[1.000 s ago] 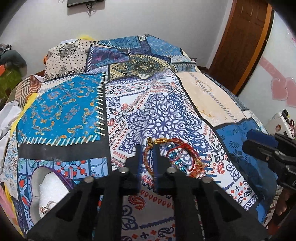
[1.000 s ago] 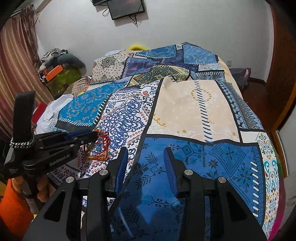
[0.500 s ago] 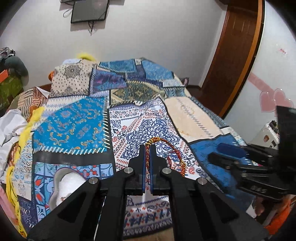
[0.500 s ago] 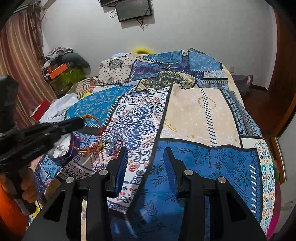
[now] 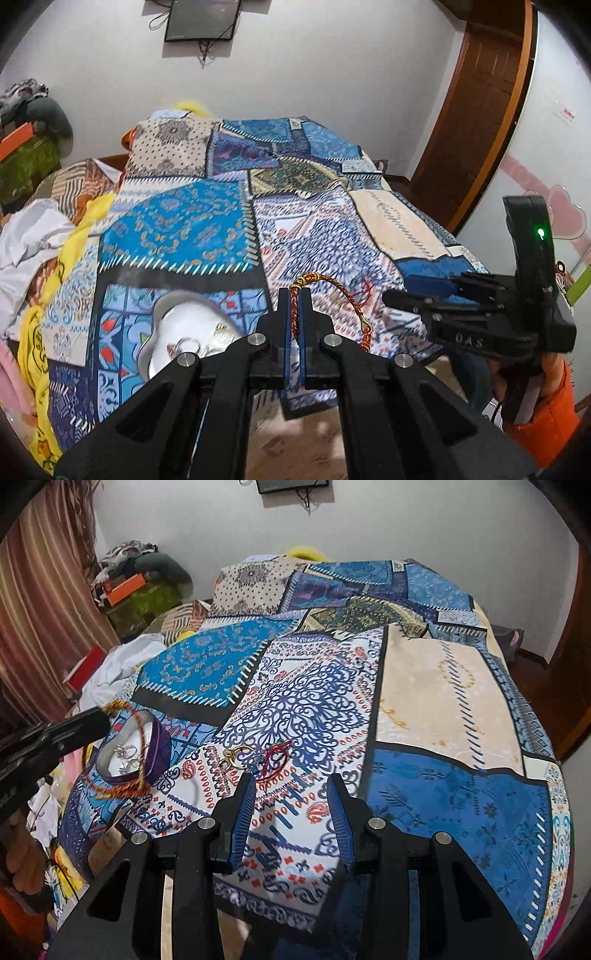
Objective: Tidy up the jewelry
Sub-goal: 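Lift a red string bracelet with the left gripper while the right gripper grasps another red bracelet, then carry both bracelets over the heart tin and open both grippers to drop them, then grasp a small pendant with the left gripper while the right gripper grasps a gold ring, then carry both pieces over the heart tin and open both grippers to release them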
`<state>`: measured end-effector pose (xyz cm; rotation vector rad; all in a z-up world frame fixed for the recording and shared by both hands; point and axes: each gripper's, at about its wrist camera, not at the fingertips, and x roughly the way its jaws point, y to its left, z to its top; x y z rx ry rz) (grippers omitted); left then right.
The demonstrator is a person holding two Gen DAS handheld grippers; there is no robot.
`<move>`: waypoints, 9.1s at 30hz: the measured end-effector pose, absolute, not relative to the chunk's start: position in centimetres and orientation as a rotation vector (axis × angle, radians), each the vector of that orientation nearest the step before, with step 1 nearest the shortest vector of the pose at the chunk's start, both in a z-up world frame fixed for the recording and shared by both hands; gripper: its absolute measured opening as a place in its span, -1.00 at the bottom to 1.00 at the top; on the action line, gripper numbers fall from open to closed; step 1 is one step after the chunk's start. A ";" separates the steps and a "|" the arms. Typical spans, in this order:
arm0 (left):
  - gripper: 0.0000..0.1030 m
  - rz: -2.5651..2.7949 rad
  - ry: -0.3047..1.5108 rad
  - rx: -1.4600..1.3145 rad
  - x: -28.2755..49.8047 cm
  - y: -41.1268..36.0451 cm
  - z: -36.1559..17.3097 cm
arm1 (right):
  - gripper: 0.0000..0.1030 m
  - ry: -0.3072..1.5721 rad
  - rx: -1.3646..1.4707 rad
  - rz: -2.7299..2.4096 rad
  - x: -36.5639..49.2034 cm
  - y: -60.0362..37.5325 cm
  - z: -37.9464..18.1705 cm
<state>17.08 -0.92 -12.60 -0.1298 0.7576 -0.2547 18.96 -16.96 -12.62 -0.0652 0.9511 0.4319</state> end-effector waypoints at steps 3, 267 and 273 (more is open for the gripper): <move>-0.98 -0.239 0.763 -0.141 16.6 -0.1 -13.3 | -0.30 0.964 -0.098 0.438 19.2 -16.1 -12.9; -0.85 -0.074 0.744 -0.216 13.4 8.5 -14.1 | -0.53 0.825 -0.153 0.733 16.6 -3.4 -9.4; -0.85 -0.118 0.786 -0.223 14.6 7.8 -16.0 | -0.53 0.881 -0.159 0.734 17.4 -3.3 -11.3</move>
